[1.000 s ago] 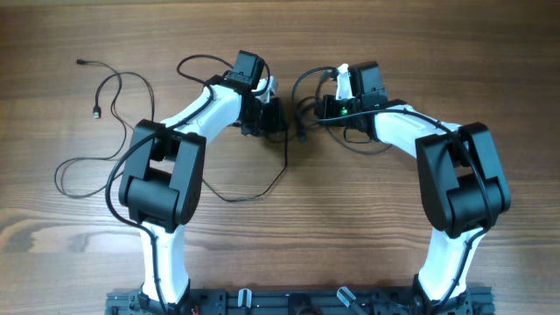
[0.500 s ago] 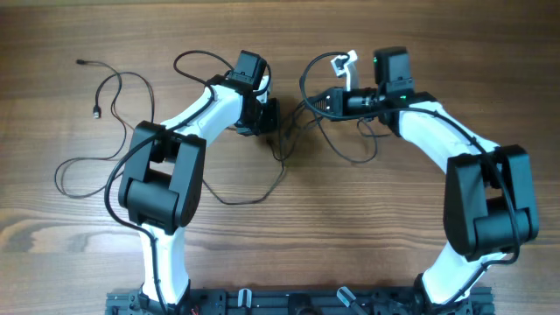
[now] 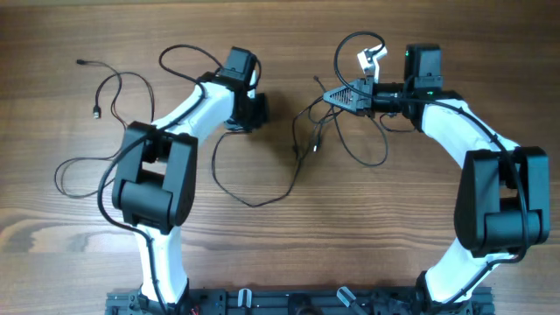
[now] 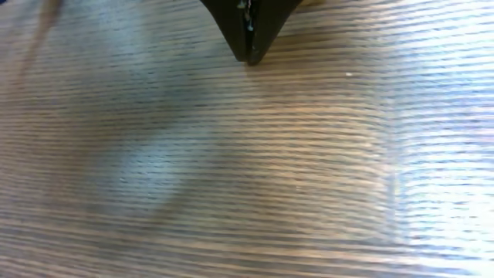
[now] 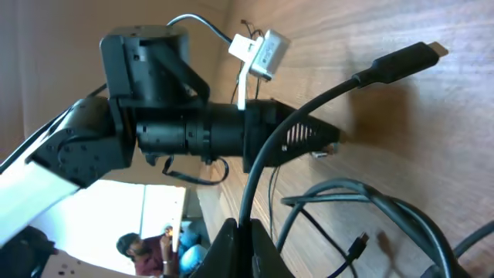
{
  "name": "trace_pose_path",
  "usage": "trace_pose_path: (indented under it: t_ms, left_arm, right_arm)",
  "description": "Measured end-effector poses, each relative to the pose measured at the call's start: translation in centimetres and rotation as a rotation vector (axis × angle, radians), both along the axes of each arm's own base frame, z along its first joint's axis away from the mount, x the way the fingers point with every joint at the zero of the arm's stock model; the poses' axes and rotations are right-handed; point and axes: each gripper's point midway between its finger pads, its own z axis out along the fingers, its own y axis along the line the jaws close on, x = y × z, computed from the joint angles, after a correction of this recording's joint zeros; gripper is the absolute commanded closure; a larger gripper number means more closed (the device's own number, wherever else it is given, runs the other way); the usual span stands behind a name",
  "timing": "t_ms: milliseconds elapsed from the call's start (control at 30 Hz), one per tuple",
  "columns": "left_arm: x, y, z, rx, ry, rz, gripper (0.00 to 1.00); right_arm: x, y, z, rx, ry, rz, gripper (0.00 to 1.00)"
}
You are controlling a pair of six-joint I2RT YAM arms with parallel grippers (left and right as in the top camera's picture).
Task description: Untangle cables
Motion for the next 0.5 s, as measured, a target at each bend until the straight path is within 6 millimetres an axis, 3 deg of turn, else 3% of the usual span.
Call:
trace_pose_path:
  t_ms: [167,367,500]
  left_arm:
    - [-0.6,0.1,1.2,-0.268,0.056,-0.090,0.61]
    - [-3.4,-2.8,7.3,-0.762,0.026,-0.333,0.58]
    - [-4.1,-4.3,9.0,-0.870,-0.012,-0.407,0.56]
  right_arm:
    - [-0.9,2.2,-0.4,-0.020,0.029,0.030,0.96]
    - [-2.0,4.6,-0.7,-0.039,0.009,0.084,0.96]
    - [-1.6,4.4,-1.3,-0.075,0.006,0.057,0.96]
